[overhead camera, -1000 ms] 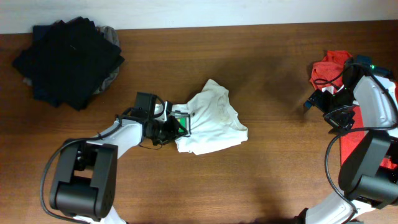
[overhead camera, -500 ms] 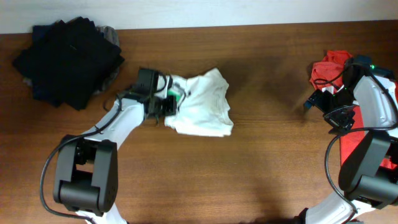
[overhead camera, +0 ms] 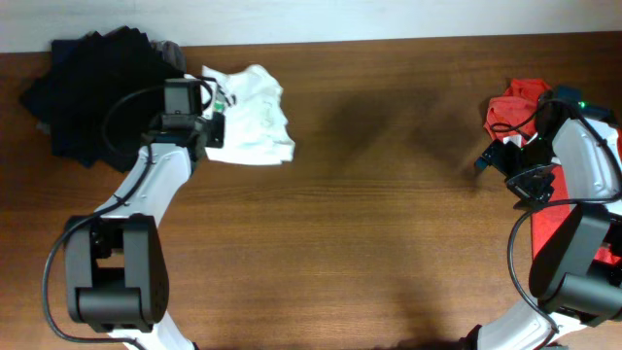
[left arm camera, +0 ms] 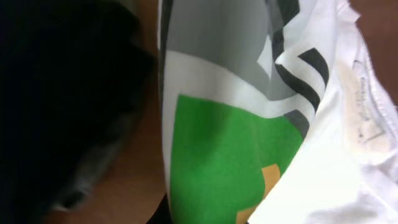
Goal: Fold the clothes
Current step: 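Grasp the folded bundle with the left gripper and carry it toward the dark stack, then lower the white bundle onto the dark stack and open the left gripper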
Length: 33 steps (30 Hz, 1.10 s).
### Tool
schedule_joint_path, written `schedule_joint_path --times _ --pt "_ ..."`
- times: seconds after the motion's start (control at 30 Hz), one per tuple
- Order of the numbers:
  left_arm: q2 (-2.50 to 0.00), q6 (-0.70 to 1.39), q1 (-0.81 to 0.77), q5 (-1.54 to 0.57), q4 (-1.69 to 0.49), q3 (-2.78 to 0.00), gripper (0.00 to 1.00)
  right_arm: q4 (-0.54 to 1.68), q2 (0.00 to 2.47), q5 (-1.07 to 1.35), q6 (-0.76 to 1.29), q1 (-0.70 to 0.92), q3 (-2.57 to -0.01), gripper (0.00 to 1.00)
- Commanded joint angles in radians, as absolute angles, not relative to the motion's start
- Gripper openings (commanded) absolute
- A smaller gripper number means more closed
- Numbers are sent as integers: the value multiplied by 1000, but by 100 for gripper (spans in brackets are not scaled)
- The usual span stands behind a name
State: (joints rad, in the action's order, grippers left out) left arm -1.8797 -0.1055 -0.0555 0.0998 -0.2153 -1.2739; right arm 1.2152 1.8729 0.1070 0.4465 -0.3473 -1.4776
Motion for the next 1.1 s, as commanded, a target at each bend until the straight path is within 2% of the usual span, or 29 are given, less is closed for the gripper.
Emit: schedule_joint_path --times 0.0,0.43,0.63,0.87,1.07 --pt "-1885 -130 -28 121 -146 -1303 1 1215 1852 112 454 -348 -1491 98" --pt "-1875 -88 15 140 -179 -1531 1 1215 1852 112 454 -348 -1491 98" --pt "-1875 44 48 250 -157 -1536 2 1215 1852 112 454 -348 -1491 98" --pt "-1877 151 156 262 -110 -1536 1 1215 1852 112 454 -348 -1491 98" --pt "-1929 164 253 259 -38 -1536 1 1215 1852 112 454 -348 -1491 98"
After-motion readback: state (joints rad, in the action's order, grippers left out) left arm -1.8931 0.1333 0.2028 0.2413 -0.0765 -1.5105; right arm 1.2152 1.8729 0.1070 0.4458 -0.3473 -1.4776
